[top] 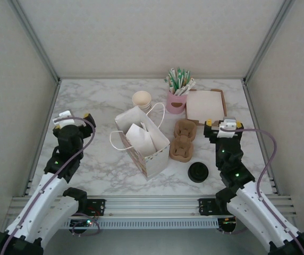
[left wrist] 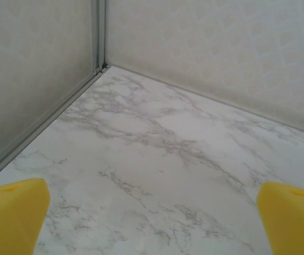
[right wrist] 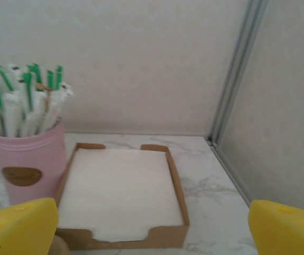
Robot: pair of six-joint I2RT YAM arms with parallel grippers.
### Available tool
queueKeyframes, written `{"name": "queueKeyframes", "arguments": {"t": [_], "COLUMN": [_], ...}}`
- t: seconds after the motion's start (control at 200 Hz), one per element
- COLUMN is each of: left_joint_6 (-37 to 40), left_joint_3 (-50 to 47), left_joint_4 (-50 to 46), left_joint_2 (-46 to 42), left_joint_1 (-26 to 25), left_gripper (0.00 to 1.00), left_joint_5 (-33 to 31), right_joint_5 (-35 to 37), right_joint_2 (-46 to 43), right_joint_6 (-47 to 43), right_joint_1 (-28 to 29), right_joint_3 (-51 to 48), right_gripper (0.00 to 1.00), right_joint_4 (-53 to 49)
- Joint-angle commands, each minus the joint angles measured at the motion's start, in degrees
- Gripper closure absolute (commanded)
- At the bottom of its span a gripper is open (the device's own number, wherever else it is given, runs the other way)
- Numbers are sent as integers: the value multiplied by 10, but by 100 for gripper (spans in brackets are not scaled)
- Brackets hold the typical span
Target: Pack the takeout coffee
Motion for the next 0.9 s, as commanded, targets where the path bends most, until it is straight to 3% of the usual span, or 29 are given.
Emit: {"name": "queueKeyframes", "arguments": {"t": [0.0,0.335,0.666,0.896], "left_joint_6": [32,6,74,61], "left_joint_3": [-24,-82,-93,-110], "left_joint_4": [74,174,207,269], "left_joint_2": [15,87,171,224], "left_joint_1": [7,27,40,48], "left_gripper": [0,0,0,0], "left_joint_5": [14,-15,-24,-34], "right_joint_5": [-34,-88,-70,-79], "right_joint_2": [25,129,256,309], "right_joint_6": [47,107,112,104], "right_joint_1": [-40,-136,-158,-160], "right_joint_3": [-26,-124,-103,-93], "right_gripper": [7,6,6,5], "right_joint_4": [55,166,214,237]}}
